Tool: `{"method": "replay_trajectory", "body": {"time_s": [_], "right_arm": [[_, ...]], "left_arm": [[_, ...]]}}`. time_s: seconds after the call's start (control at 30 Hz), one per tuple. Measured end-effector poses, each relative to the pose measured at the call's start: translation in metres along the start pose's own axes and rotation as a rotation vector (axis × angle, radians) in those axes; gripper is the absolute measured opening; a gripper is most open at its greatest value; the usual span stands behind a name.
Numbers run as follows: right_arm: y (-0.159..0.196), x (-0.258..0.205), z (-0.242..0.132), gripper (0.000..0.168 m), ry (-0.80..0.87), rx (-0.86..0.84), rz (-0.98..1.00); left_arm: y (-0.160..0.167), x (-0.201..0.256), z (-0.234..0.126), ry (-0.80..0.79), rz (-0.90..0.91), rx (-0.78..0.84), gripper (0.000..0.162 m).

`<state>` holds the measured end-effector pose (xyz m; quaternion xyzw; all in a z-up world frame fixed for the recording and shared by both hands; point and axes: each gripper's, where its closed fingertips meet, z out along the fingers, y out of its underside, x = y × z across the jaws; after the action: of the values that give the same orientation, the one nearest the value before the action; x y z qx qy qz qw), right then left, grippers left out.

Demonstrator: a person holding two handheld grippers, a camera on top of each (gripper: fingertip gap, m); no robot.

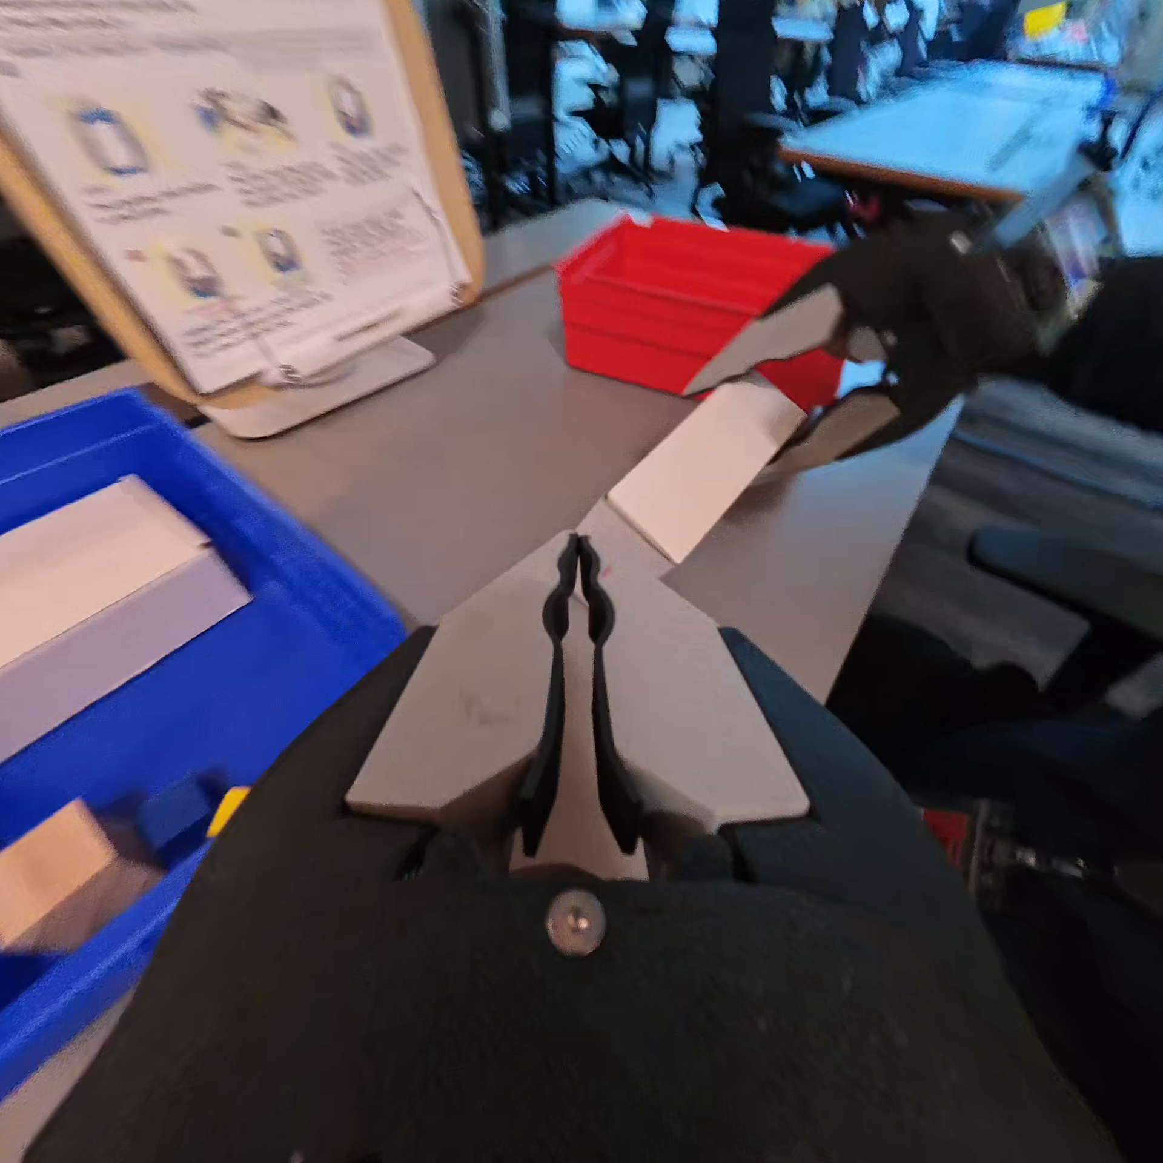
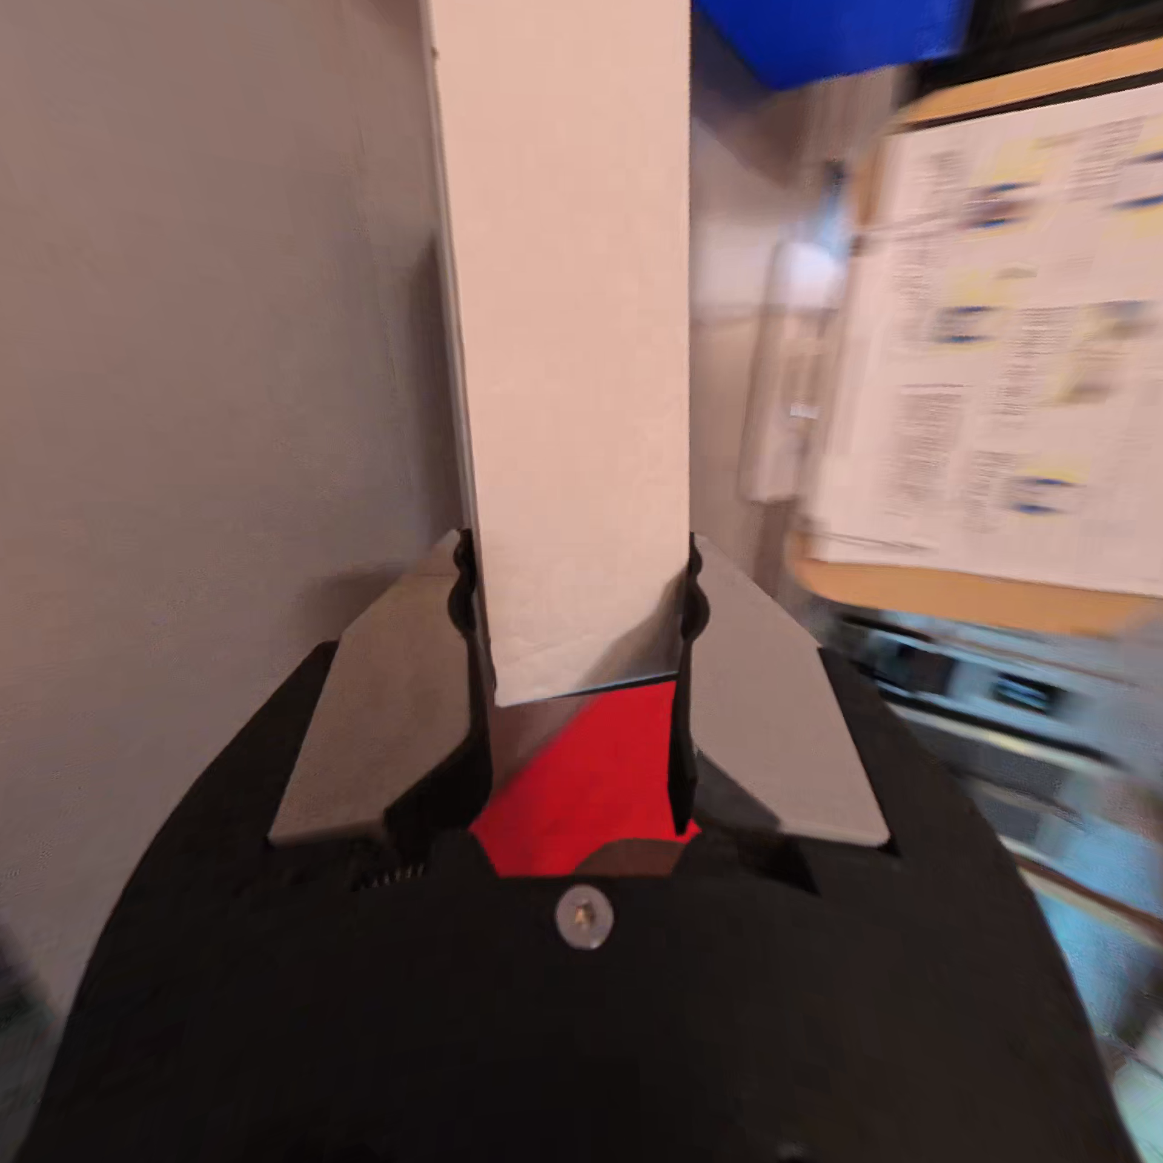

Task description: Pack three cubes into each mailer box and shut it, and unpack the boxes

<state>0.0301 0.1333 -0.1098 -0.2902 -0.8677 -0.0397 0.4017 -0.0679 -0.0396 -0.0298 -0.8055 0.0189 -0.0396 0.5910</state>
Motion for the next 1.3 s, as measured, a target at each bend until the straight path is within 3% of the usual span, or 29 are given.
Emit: {"method": "replay_trajectory", "body": {"time_s": [0.1, 0.23, 0.37, 0.43, 0.7, 0.8, 1.07, 1.3], "right_arm": [[0.006, 0.045, -0.028, 0.064, 0.299, -0.054, -0.062], [0.007, 0.047, -0.050, 0.064, 0.332, -0.014, -0.033], [0.041, 0.073, -0.072, 0.064, 0.454, -0.033, 0.083], [0.066, 0.083, -0.080, 0.064, 0.464, -0.028, 0.169], [0.225, 0.107, -0.096, 0.063, 0.591, -0.333, 0.228], [0.261, 0.104, -0.092, 0.063, 0.604, -0.381, 0.183], [0.284, 0.109, -0.066, 0.064, 0.627, -0.276, -0.133], [0.304, 0.110, -0.043, 0.064, 0.564, -0.295, -0.206]], "left_arm": [[-0.008, -0.031, -0.033, -0.102, -0.119, 0.101, 0.000], [-0.014, -0.054, -0.060, -0.122, -0.262, 0.229, 0.000], [-0.016, -0.064, -0.072, -0.151, -0.303, 0.283, 0.000], [-0.017, -0.060, -0.071, -0.140, -0.298, 0.280, 0.000], [-0.017, -0.038, -0.039, -0.097, -0.207, 0.183, 0.000], [-0.018, -0.028, -0.027, -0.086, -0.153, 0.147, 0.000], [-0.011, -0.014, -0.004, -0.092, -0.054, 0.064, 0.001], [-0.001, -0.018, 0.007, -0.106, -0.047, 0.015, 0.001]]}}
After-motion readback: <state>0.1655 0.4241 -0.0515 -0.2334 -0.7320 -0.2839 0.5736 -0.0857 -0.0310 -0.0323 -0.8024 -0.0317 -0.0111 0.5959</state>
